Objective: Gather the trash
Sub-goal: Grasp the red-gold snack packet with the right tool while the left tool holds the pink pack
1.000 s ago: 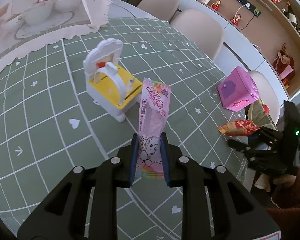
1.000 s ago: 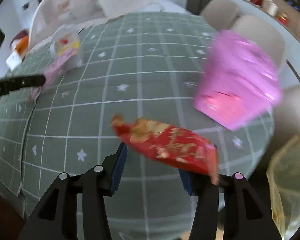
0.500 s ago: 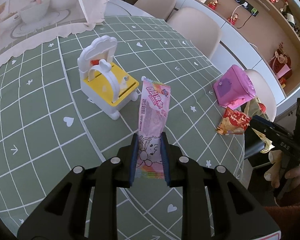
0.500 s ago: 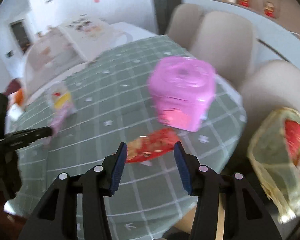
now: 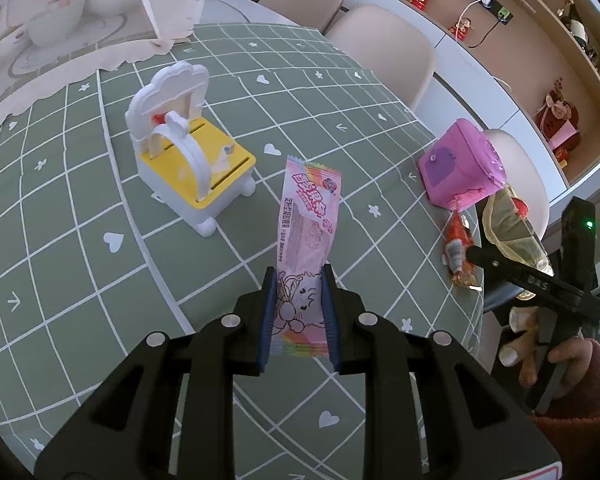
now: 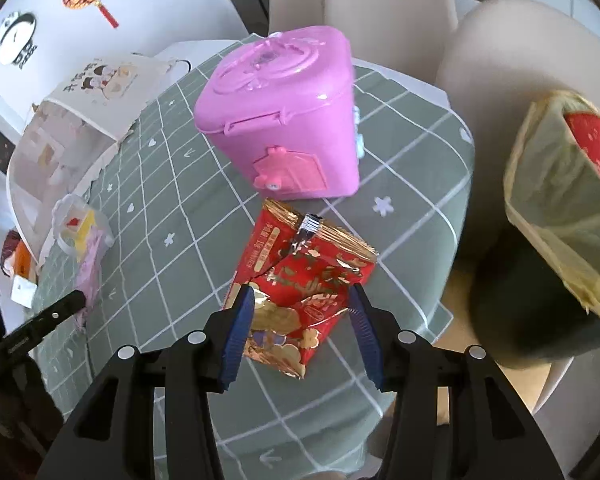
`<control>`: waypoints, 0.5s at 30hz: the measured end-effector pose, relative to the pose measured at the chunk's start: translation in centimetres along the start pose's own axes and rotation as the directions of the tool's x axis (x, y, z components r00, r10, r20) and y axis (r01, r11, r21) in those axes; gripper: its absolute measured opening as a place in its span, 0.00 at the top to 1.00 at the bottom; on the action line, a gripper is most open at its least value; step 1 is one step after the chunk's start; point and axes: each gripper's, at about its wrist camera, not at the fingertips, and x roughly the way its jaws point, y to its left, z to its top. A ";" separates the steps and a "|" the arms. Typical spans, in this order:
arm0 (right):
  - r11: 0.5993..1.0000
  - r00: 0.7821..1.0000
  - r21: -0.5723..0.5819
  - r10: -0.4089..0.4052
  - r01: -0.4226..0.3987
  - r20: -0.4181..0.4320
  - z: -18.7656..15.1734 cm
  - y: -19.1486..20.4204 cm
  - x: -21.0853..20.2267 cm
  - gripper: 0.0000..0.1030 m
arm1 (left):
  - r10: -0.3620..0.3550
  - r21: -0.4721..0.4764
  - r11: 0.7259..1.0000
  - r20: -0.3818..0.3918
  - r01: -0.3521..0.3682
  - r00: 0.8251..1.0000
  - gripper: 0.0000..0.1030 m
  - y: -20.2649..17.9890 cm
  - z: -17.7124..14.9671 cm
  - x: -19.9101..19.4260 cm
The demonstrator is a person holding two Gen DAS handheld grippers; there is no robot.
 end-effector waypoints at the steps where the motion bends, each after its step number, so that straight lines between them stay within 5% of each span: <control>1: 1.000 1.000 -0.009 -0.012 0.012 -0.009 0.1 0.2 0.5 0.55 | -0.002 0.005 1.000 0.000 0.002 1.000 0.81 -0.2 0.0 0.0; 6: 0.995 0.998 -0.080 -0.062 0.061 -0.002 0.0 1.2 0.7 0.55 | -0.002 0.020 1.000 -0.007 0.003 1.000 0.81 -0.7 0.2 0.2; 12: 0.989 0.997 0.136 0.065 -0.061 -0.028 0.7 -0.6 0.9 0.55 | -0.001 0.013 1.000 -0.023 0.001 1.000 0.81 -0.5 0.2 0.9; 15: 0.985 0.998 0.160 0.066 -0.062 -0.022 1.5 0.2 1.6 0.55 | 0.003 0.017 1.000 -0.025 -0.003 1.000 0.81 -0.6 0.3 1.1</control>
